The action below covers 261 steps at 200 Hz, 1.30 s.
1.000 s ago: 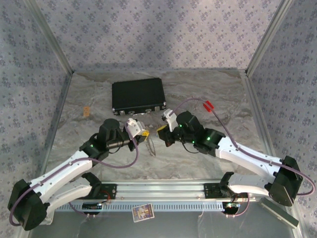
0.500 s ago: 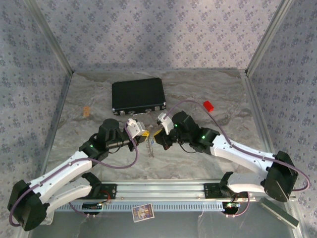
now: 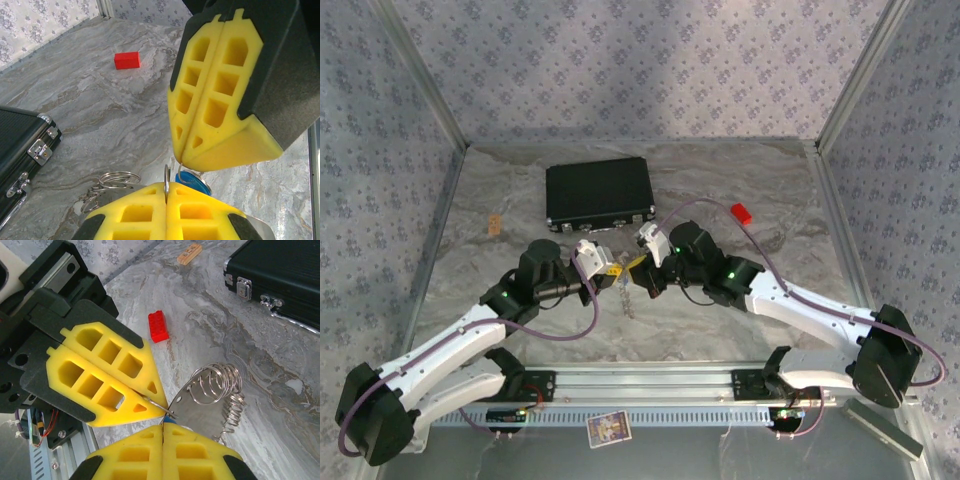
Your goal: Put the keys on the keyring
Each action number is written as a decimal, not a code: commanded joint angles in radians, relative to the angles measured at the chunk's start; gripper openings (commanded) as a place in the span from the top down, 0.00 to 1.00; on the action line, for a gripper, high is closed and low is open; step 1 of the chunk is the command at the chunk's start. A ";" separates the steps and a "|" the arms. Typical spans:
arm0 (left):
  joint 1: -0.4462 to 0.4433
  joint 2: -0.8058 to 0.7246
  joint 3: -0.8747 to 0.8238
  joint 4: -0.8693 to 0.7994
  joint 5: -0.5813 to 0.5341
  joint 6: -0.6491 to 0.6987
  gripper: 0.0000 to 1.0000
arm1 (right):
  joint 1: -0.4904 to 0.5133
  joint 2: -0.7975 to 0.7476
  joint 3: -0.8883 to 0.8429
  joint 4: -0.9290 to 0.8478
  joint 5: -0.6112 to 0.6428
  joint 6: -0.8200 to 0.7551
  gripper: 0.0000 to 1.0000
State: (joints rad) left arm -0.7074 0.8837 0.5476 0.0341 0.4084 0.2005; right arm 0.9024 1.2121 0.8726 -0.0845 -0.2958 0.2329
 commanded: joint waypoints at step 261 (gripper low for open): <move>-0.005 -0.040 -0.031 0.181 0.079 0.027 1.00 | -0.127 -0.073 -0.054 -0.028 -0.075 0.077 0.50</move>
State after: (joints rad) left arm -0.7078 0.8463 0.5152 0.1074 0.4477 0.2268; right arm 0.8051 1.2160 0.8440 -0.0864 -0.3824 0.3325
